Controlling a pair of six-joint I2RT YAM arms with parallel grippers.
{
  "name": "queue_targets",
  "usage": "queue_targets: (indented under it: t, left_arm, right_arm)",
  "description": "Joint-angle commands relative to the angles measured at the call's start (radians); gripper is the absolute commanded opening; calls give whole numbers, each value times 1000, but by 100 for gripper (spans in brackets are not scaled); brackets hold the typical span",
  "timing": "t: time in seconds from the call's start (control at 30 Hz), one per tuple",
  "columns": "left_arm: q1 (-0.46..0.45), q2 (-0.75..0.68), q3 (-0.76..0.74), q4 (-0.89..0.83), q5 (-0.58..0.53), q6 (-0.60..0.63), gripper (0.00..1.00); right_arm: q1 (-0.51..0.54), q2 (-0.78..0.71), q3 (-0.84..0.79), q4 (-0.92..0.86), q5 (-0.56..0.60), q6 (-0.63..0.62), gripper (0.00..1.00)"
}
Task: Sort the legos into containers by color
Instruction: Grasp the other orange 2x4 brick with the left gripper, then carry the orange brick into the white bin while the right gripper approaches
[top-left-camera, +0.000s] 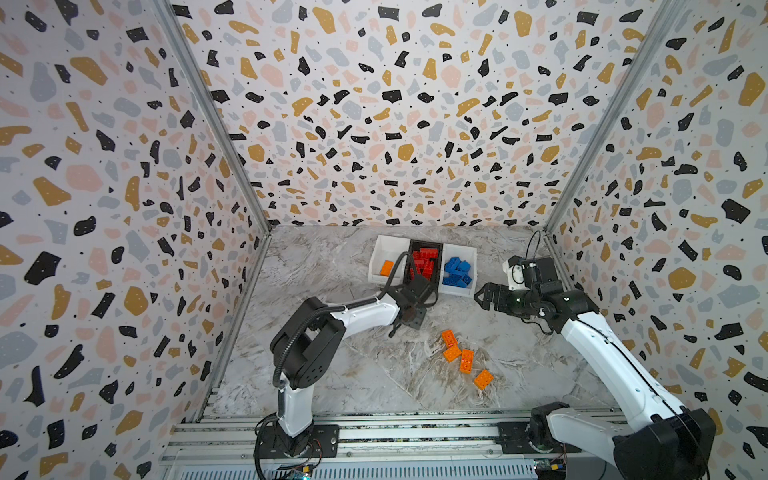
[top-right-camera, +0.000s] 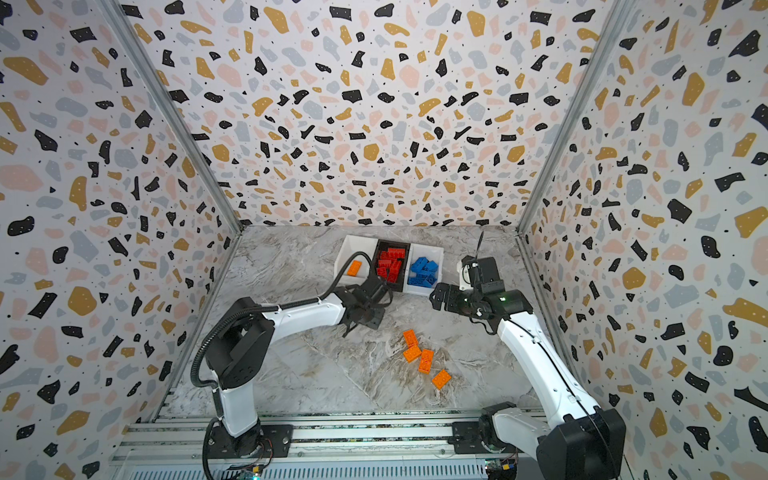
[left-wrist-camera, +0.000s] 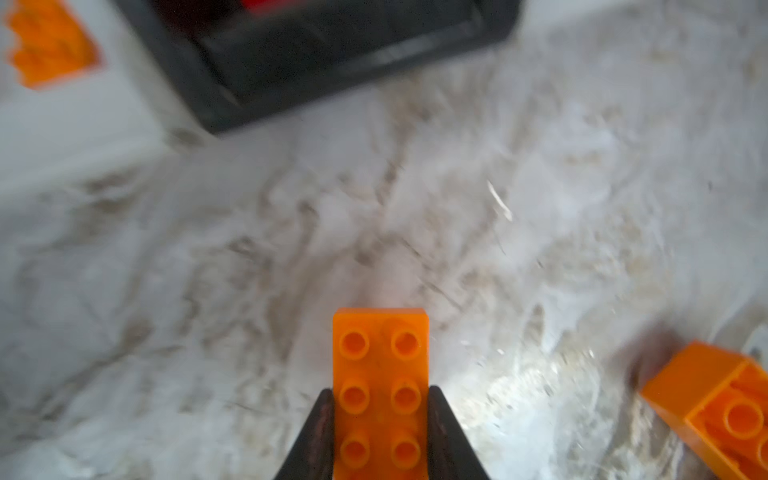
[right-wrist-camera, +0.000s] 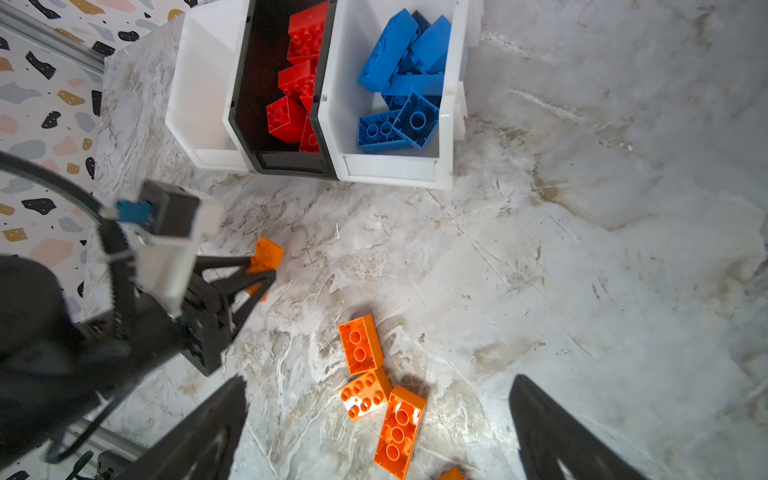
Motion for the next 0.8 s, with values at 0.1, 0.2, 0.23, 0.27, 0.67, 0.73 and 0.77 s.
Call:
queue_targets:
  t: [0.1,0.2,0.23,0.27,0.67,0.73,0.77]
  left_arm:
    - [166,26,216,-24,-79,27,24]
    - [202,106,327,-29,-81,46,26]
    - [209,132,358,-37,-81,54,26]
    - [216,163,398,-50,-80,60,26]
    - [252,374,667,-95,-13,80,45]
    - [251,393,706,-122,-28,82,69]
    - [254,395,722,-131,-40,85,76]
  right_arm:
    - [21,58,70,48,-6,-8,99]
    - [30,87,99,49,3,-5,99]
    - [31,95,107,49,7,-5,99]
    - [32,102,116,45,14,-5,99]
    - [32,191,197,46,45,7,99]
    - [31,215,218,45,47,7,99]
    - [32,227,229,46,47,6,99]
